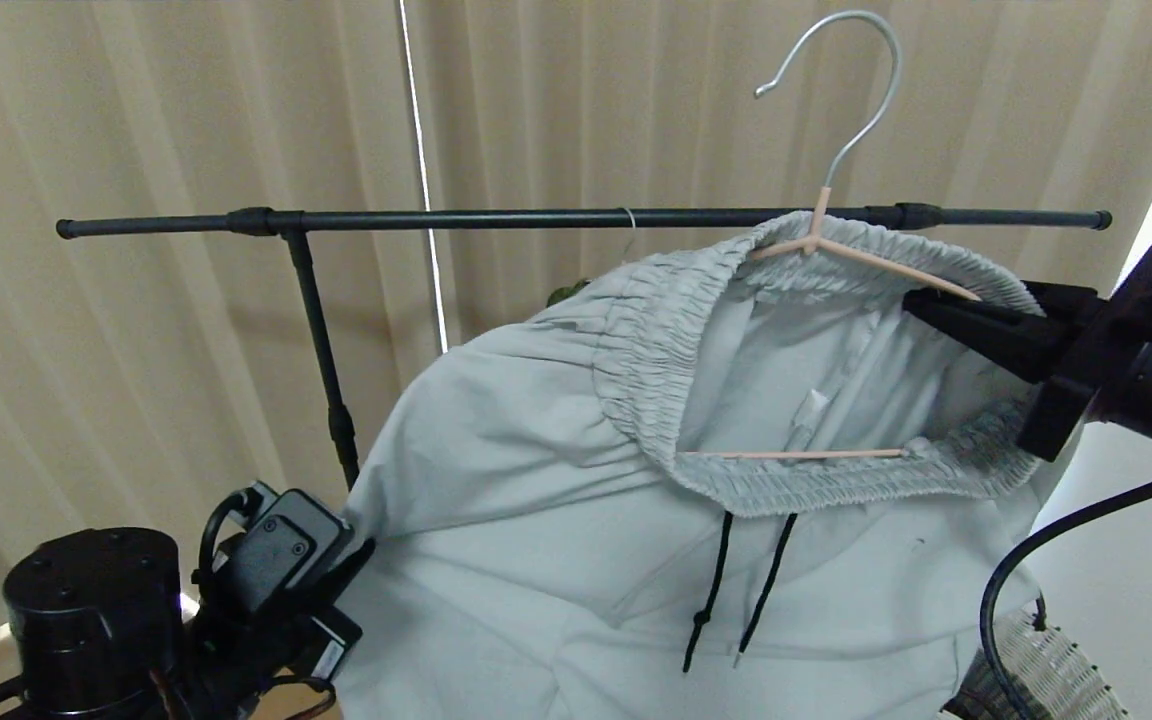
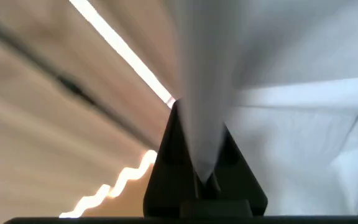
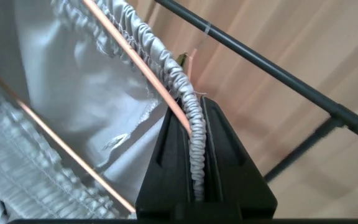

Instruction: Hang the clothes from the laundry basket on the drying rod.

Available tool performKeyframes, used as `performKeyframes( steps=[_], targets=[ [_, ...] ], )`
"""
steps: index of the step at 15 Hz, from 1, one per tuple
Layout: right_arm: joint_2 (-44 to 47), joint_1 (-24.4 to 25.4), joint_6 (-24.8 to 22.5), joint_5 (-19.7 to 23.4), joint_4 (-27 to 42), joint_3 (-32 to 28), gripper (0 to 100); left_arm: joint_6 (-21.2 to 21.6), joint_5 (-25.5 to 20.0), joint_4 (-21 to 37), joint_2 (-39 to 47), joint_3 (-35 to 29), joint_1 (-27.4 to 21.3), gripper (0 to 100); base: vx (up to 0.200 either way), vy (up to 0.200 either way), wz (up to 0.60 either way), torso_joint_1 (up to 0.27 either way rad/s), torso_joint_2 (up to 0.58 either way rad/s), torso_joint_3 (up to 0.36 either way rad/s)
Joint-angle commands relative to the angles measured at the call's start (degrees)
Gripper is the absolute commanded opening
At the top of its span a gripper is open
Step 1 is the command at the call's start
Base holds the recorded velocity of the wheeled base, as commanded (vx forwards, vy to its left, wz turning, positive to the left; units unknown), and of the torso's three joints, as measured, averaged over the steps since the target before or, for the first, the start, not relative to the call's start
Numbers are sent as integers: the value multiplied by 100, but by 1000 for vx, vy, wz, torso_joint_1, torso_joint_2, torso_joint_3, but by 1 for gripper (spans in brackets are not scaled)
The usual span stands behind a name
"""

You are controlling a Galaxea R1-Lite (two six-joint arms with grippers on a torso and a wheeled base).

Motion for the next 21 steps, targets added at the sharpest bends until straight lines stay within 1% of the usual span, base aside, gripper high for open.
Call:
performKeyframes(
  steps=[1,5,13,14,18,21],
  targets=[
    [-18,-264,-1,1,6,6,0,164,4,-10,35,201,462,0,0,0,0,0,0,0],
    [-185,-440,-1,1,76,15,0,208,92,-2,62,237,735,0,0,0,0,0,0,0],
    [-264,-440,7,10,94,94,0,173,162,-72,-9,149,699,0,0,0,0,0,0,0],
    [-246,-440,-1,1,94,103,0,155,145,-72,-140,131,594,100,0,0,0,0,0,0],
    [-211,-440,7,1,112,121,0,120,13,-72,-395,131,163,100,0,0,0,0,0,0],
    [-343,-448,-1,-34,533,156,0,-65,-84,-72,-852,193,-65,100,0,0,0,0,0,0]
  ],
)
